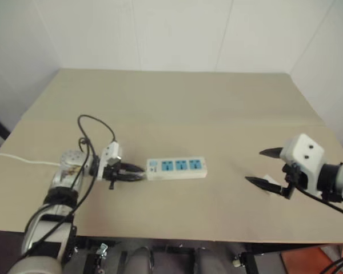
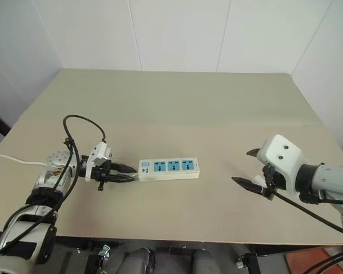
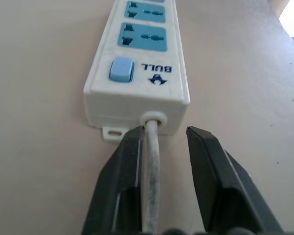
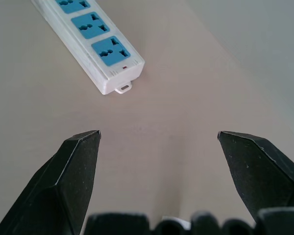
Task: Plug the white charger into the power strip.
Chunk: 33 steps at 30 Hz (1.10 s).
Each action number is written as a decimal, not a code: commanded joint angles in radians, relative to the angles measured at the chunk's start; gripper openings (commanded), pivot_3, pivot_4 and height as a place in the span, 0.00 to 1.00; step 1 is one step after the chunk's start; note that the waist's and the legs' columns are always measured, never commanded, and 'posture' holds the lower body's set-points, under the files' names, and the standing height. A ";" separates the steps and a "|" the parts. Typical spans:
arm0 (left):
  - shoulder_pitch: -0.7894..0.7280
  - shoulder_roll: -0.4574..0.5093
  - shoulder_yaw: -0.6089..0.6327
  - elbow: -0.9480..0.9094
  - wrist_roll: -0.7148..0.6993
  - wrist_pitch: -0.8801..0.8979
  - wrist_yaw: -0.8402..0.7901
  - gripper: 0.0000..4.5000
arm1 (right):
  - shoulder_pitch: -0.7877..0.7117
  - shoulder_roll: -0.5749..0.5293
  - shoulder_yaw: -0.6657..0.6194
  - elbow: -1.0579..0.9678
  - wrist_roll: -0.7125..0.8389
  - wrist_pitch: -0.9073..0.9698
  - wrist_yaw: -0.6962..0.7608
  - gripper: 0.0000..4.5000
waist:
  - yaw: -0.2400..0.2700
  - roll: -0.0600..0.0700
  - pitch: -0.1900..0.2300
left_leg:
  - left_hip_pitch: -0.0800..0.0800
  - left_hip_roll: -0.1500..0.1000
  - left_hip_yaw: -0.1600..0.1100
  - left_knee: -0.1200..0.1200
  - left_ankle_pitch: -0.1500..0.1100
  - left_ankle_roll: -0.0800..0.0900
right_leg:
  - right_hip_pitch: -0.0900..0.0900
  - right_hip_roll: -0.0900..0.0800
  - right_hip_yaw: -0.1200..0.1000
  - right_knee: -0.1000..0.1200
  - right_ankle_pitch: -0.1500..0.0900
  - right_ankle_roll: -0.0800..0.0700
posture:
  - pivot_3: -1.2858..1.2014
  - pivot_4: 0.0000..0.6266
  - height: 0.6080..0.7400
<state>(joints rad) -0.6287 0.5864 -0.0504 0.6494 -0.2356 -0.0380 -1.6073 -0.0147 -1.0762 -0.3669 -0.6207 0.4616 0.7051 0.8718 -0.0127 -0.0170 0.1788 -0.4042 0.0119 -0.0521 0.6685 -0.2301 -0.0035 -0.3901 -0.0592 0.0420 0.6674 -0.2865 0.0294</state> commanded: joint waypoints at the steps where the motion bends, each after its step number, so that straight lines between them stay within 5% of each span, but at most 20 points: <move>1: 0.023 0.035 0.049 -0.055 -0.077 -0.016 -0.007 0.59 | 0.008 -0.004 -0.033 -0.016 -0.010 -0.021 0.004 1.00 | -0.002 0.000 0.000 | 0.000 0.000 0.000 0.000 0.000 0.000 | 0.000 0.000 0.000 0.000 0.000 0.000 | 0.52 0.24 1.00; 7: -0.020 0.025 0.109 0.013 -0.162 -0.011 -0.007 0.98 | 0.018 0.007 -0.029 -0.023 -0.015 -0.023 -0.006 1.00 | -0.001 0.000 0.000 | 0.002 0.000 0.001 0.000 0.000 0.000 | 0.000 0.000 0.001 0.002 0.000 0.000 | 0.52 0.24 1.00; 24: -0.182 -0.104 -0.019 0.435 -0.186 -0.390 -0.007 0.99 | 0.001 0.014 -0.020 -0.041 -0.033 -0.007 -0.031 1.00 | 0.000 0.000 0.000 | 0.001 -0.001 0.000 0.001 0.000 0.000 | 0.000 0.000 0.000 0.002 0.000 0.000 | 0.52 0.24 1.00; 33: -0.208 -0.118 -0.086 0.479 -0.206 -0.390 -0.007 0.99 | 0.045 0.015 -0.061 -0.062 -0.039 0.006 -0.030 1.00 | -0.002 0.000 0.000 | 0.001 -0.001 0.000 0.001 0.000 0.000 | 0.000 0.000 0.000 0.001 0.000 0.000 | 0.52 0.24 1.00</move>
<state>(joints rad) -0.8223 0.4652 -0.1307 1.1403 -0.4175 -0.4297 -1.6112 0.0303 -1.0535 -0.3805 -0.6524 0.4241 0.7077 0.8453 -0.0150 -0.0175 0.1787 -0.4035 0.0110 -0.0520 0.6691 -0.2301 -0.0034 -0.3899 -0.0592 0.0423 0.6689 -0.2864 0.0292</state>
